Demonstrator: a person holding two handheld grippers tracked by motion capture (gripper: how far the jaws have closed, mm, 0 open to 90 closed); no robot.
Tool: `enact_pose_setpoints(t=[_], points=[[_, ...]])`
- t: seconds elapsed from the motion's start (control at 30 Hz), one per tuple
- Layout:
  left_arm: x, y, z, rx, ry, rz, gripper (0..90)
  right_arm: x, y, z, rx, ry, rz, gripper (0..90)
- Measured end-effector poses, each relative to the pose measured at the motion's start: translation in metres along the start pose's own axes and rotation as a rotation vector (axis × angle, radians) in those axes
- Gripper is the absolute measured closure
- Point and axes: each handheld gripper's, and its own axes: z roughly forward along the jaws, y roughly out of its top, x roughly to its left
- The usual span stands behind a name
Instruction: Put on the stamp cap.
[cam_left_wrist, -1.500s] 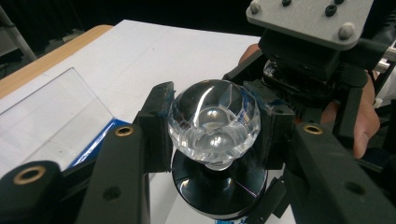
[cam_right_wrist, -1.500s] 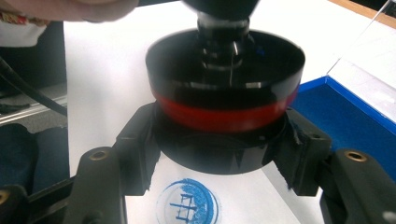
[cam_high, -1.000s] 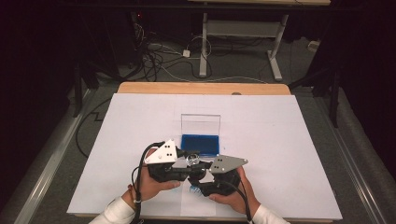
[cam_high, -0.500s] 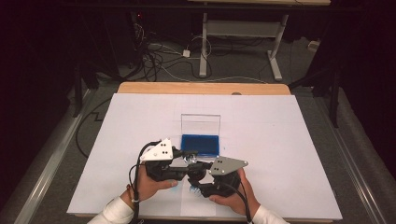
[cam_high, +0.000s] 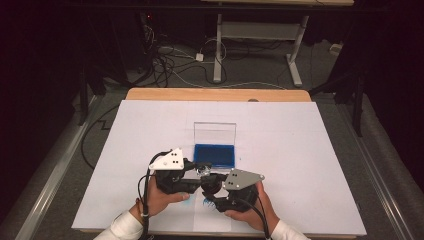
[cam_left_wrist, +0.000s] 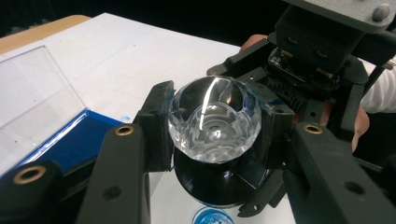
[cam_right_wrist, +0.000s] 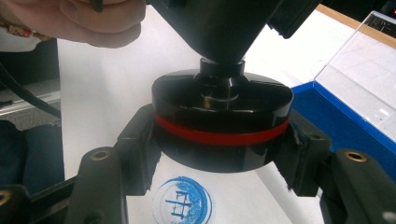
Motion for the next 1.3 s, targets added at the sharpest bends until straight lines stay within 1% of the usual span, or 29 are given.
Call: enact_pose_setpoints(t=[0.03, 0.1, 0.27, 0.37, 0.47, 0.57, 0.83, 1.0, 1.3], points=[[0.000, 0.000, 0.000, 0.000, 0.000, -0.004, 54.6, 0.000, 0.000, 0.000, 0.002, 0.004, 0.000, 39.0], [0.001, -0.001, 0.001, -0.006, -0.005, -0.019, 54.6, 0.000, 0.000, 0.000, 0.003, -0.004, -0.006, 39.0], [0.001, -0.001, 0.001, -0.003, -0.002, -0.021, 54.6, 0.000, 0.000, -0.001, 0.000, -0.002, -0.011, 39.0], [-0.002, 0.001, 0.001, 0.011, 0.014, -0.002, 54.6, -0.001, -0.001, 0.000, 0.003, 0.001, -0.012, 38.9], [-0.006, 0.003, 0.002, 0.039, 0.040, 0.032, 54.6, -0.001, -0.001, 0.001, 0.003, 0.006, -0.015, 38.9], [-0.008, 0.004, 0.003, 0.059, 0.054, 0.048, 54.6, -0.001, -0.003, 0.002, 0.005, 0.007, -0.022, 38.8], [-0.009, 0.005, 0.004, 0.078, 0.066, 0.061, 54.6, -0.001, -0.005, 0.004, 0.012, -0.002, -0.038, 38.7], [-0.012, 0.007, 0.005, 0.087, 0.076, 0.076, 54.5, -0.002, -0.006, 0.003, 0.009, 0.000, -0.044, 38.4], [-0.014, 0.008, 0.006, 0.096, 0.078, 0.084, 54.5, -0.002, -0.007, 0.003, 0.006, 0.004, -0.048, 38.4]])
